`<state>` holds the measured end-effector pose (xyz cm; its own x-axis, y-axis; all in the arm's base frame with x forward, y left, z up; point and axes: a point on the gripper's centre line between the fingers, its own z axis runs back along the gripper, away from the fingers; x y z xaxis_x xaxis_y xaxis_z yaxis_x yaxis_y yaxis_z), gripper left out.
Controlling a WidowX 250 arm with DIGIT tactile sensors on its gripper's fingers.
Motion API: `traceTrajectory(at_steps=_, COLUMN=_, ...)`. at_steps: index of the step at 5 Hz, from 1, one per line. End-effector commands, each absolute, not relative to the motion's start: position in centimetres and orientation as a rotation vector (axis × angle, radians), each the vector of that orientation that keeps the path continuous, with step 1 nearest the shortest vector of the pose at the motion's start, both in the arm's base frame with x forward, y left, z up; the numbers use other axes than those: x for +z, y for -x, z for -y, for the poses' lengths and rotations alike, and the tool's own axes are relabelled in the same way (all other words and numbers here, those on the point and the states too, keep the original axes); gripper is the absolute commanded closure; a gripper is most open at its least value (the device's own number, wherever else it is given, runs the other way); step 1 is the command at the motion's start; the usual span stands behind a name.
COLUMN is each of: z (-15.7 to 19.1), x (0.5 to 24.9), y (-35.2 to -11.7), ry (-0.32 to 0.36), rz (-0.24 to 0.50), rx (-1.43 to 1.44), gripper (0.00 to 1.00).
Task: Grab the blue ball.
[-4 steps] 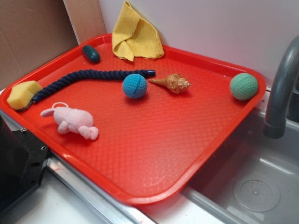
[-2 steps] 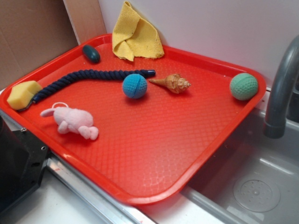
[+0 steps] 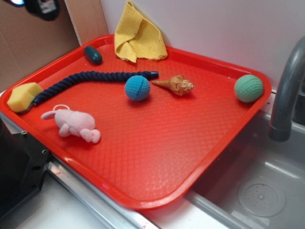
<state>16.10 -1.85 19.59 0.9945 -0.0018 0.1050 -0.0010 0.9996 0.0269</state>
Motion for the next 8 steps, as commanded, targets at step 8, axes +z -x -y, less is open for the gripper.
traceTrajectory(at_steps=8, z=5.7, x=2.9, y=-25.1, ry=0.089, rz=0.017, rx=-0.247, gripper=0.00)
